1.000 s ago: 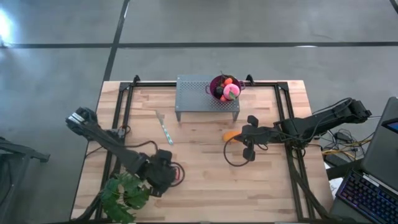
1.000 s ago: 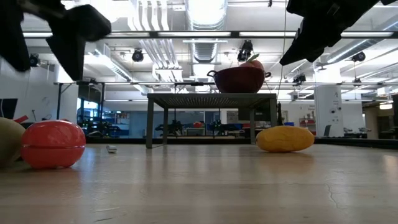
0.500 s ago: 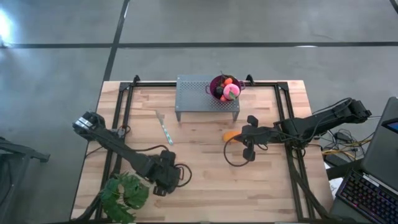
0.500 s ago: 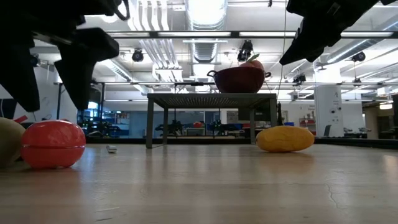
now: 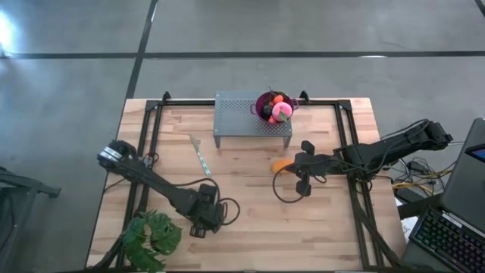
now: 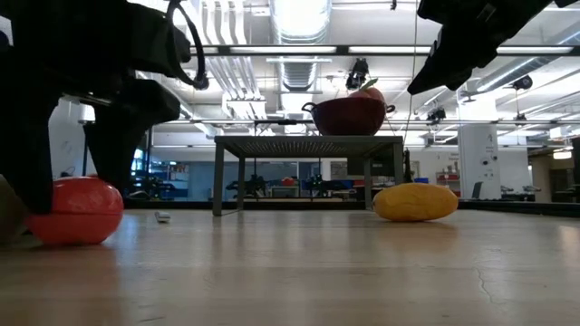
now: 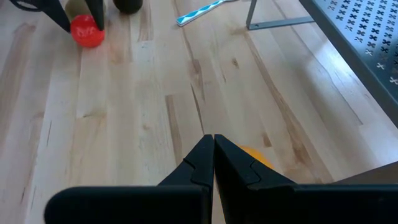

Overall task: Pick & Place Fruit
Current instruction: Put the tomato into the purple bowl on the shelf

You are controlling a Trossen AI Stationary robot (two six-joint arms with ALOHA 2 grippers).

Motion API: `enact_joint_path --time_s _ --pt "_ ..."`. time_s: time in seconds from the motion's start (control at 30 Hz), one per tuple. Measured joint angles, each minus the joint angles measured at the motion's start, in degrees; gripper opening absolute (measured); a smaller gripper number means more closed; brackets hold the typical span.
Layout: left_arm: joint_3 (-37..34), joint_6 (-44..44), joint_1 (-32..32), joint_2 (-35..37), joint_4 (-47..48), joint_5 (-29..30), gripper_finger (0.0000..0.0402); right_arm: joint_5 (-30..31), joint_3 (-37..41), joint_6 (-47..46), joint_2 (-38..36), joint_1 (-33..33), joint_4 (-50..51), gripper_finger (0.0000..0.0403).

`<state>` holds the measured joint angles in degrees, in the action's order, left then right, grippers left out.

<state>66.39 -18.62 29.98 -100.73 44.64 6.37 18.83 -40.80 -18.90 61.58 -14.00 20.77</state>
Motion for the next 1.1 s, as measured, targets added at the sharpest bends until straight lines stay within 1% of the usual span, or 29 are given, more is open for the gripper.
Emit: enact_joint_path --time_s 0.43,0.73,1.0,1.1 --pt "0.1 2.1 -0.2 -0.7 -0.1 0.2 0.0272 0.0 0.0 0.0 0.0 0.0 0.0 0.0008" --pt "0.0 2.4 -0.2 -0.1 -0.2 0.8 0.0236 0.0 0.0 0.0 0.0 0.0 0.0 0.0008" --pt "0.0 2.4 -0.2 0.2 0.0 0.9 0.0235 0.0 0.0 0.0 0.0 0.0 -0.1 0.0008" --pt "1.0 2.5 -0.2 0.2 1.9 1.0 0.0235 0.0 0.0 0.0 0.0 0.0 -0.1 0.0008"
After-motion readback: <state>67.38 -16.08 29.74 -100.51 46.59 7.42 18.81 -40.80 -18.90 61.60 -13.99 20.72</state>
